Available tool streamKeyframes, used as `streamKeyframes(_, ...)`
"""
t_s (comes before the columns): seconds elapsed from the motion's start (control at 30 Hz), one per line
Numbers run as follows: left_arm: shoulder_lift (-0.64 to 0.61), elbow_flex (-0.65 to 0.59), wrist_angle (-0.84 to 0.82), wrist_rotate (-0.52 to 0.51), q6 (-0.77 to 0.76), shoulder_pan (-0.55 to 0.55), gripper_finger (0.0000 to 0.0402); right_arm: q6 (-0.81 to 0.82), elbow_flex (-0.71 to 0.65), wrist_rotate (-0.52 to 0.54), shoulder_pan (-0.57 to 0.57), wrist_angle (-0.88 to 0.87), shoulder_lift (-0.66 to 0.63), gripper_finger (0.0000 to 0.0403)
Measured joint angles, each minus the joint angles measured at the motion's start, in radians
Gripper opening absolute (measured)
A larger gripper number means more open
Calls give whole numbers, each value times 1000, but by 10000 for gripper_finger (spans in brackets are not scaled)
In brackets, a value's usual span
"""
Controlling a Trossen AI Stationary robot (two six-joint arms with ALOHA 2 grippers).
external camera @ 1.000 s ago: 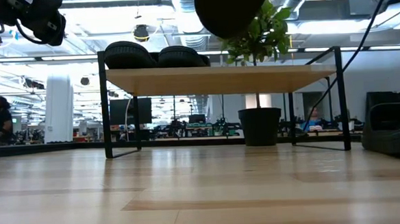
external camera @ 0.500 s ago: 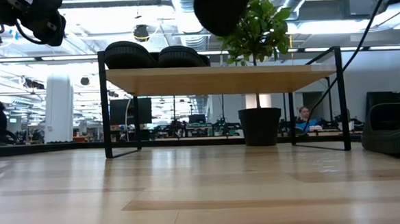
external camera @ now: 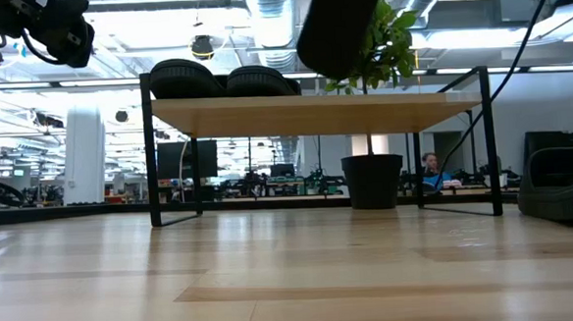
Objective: Pick and place slides into the shelf
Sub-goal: Put the black slide on the shelf
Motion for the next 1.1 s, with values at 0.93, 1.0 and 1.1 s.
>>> streamKeyframes(0.93, 0, 0, 0, 0, -2, 0, 160, 44, -227, -21, -140, 0, 1, 0)
streamKeyframes(1.0, 0, 0, 0, 0, -1, 0, 160, 44, -227, -18, -140, 0, 1, 0)
streamKeyframes(1.1, 0, 0, 0, 0, -1, 0, 160, 44, -227, -15, -140, 0, 1, 0)
